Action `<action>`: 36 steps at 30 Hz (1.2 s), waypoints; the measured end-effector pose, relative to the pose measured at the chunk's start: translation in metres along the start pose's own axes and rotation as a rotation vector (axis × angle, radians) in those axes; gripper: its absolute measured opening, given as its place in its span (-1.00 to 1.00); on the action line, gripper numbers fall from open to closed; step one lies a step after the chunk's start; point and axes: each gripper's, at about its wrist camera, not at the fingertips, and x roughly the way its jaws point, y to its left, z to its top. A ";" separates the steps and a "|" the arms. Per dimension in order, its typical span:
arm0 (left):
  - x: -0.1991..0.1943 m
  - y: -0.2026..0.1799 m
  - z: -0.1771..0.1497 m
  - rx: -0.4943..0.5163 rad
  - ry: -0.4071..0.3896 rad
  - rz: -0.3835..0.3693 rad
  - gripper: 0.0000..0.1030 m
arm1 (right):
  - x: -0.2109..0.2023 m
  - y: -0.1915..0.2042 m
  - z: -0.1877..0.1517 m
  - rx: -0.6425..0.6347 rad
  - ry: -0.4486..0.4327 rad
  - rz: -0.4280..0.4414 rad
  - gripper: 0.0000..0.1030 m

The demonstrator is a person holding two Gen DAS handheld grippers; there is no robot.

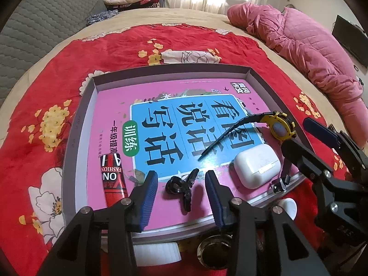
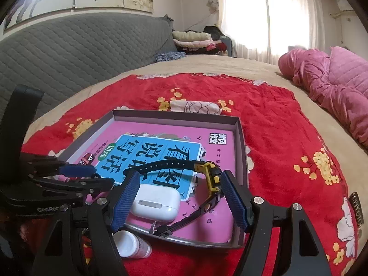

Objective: Organize rigid objects
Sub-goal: 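Lower the hair clip onto the book in the box and open the left tool, then withdraw both tools from the box back toward the remaining objects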

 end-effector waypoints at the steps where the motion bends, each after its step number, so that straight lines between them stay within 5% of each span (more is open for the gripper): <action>1: -0.001 0.000 0.000 -0.001 -0.001 0.001 -0.17 | 0.000 0.000 -0.001 -0.002 -0.001 -0.005 0.44; 14: -0.014 0.005 0.000 -0.007 -0.020 0.011 -0.15 | -0.007 0.003 -0.002 -0.024 -0.013 -0.015 0.44; 18: -0.018 0.008 0.000 -0.011 -0.029 0.017 0.03 | -0.010 0.005 -0.004 -0.030 -0.021 -0.016 0.44; 36: -0.037 0.008 -0.009 -0.004 -0.061 0.021 0.04 | -0.033 0.002 -0.006 0.011 -0.079 -0.025 0.44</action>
